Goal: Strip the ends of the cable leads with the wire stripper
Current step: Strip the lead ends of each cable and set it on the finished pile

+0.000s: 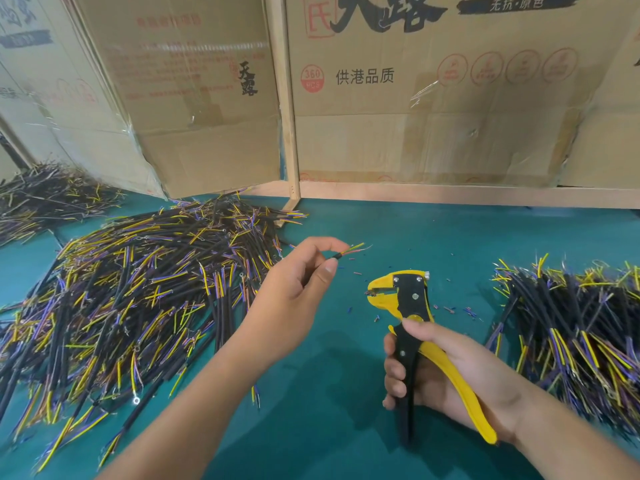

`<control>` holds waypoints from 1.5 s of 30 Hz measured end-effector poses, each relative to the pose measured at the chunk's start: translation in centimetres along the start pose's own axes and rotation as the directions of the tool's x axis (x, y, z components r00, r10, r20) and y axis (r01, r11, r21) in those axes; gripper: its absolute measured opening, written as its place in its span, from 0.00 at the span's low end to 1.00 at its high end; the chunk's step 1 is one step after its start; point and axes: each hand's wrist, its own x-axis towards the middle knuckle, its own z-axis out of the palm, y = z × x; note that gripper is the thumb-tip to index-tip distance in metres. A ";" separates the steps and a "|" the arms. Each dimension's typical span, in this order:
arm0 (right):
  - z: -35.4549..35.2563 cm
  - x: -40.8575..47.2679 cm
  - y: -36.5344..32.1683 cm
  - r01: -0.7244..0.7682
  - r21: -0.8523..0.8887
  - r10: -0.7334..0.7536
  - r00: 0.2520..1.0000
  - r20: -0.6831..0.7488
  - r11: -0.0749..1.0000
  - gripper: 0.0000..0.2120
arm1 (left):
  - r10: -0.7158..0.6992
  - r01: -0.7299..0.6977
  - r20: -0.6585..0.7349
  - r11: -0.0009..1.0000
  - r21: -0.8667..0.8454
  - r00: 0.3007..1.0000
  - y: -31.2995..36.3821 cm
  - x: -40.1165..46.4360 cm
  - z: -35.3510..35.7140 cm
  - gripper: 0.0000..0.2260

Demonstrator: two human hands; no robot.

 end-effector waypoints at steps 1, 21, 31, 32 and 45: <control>0.5 -0.3 -0.1 0.024 -0.013 -0.024 1.000 -0.002 1.000 0.18 | -0.006 0.006 0.000 1.000 0.008 1.000 0.0 0.0 0.1 0.09; 3.8 -1.7 -0.2 0.250 -0.075 -0.250 0.968 0.006 0.965 0.16 | -0.098 0.095 -0.006 0.978 -0.187 0.995 1.9 -0.4 1.0 0.20; 4.1 -1.8 0.1 0.252 -0.081 -0.247 0.967 0.063 0.964 0.19 | -0.215 0.193 -0.031 0.923 -0.332 0.976 2.1 -0.5 1.1 0.15; 4.2 -1.7 0.1 0.252 -0.085 -0.247 0.967 0.065 0.964 0.19 | -0.207 0.186 -0.028 0.925 -0.330 0.978 2.2 -0.6 1.2 0.15; 5.1 -1.9 0.7 0.251 -0.098 -0.245 0.967 0.075 0.963 0.21 | -0.178 0.152 -0.064 0.945 -0.290 0.982 3.1 -1.3 3.0 0.16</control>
